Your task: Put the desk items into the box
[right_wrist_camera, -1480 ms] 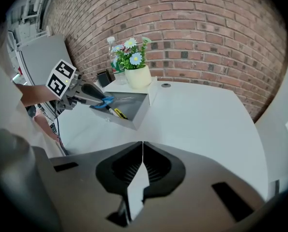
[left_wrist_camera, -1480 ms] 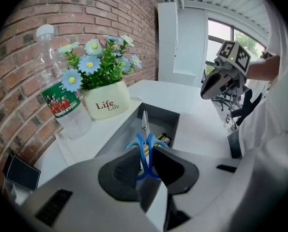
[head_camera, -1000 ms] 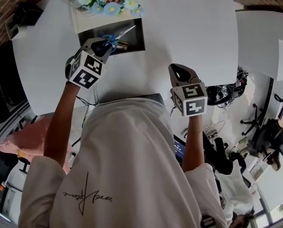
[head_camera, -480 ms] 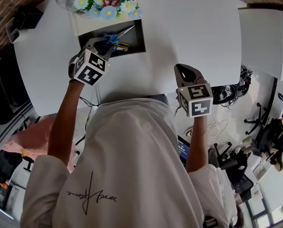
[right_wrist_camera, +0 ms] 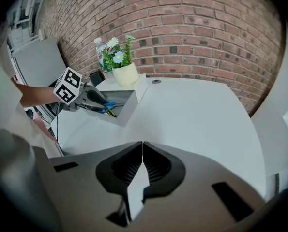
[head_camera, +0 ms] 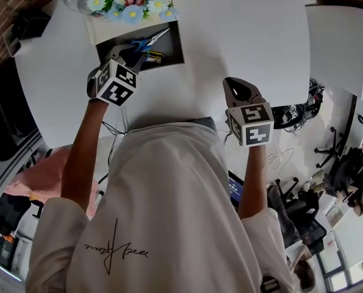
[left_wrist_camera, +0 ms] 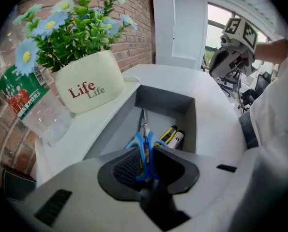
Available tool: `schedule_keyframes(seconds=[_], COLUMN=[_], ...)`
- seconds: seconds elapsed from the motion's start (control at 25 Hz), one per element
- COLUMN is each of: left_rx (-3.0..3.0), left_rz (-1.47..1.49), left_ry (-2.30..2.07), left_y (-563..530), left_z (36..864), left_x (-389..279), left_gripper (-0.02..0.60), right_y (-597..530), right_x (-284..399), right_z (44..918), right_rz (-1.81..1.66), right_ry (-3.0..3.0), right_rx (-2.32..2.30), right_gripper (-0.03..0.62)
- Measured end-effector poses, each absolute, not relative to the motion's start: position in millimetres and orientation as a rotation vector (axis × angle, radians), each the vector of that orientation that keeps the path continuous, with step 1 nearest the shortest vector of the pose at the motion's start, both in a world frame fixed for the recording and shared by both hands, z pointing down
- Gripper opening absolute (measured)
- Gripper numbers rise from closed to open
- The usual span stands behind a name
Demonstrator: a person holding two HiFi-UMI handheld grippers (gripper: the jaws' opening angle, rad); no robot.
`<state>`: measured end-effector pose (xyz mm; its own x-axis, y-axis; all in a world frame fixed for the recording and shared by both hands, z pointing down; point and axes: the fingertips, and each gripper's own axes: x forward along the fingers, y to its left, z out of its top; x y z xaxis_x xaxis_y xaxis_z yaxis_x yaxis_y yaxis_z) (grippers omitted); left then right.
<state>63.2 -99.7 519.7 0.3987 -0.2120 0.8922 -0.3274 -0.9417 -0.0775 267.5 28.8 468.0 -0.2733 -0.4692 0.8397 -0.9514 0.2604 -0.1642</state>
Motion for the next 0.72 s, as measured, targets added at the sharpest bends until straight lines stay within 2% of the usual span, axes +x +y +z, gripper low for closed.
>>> schedule_keyframes(seconds=[0.72], left_rx=[2.473], left_rz=[1.502], left_ry=[-0.635], left_y=[-107], left_z=[510], left_x=[57], left_gripper=[0.092], right_y=[35], right_x=[268], right_z=[465], right_rz=[0.894], right_ry=[-1.877], right_rx=[1.31], right_gripper=[0.028])
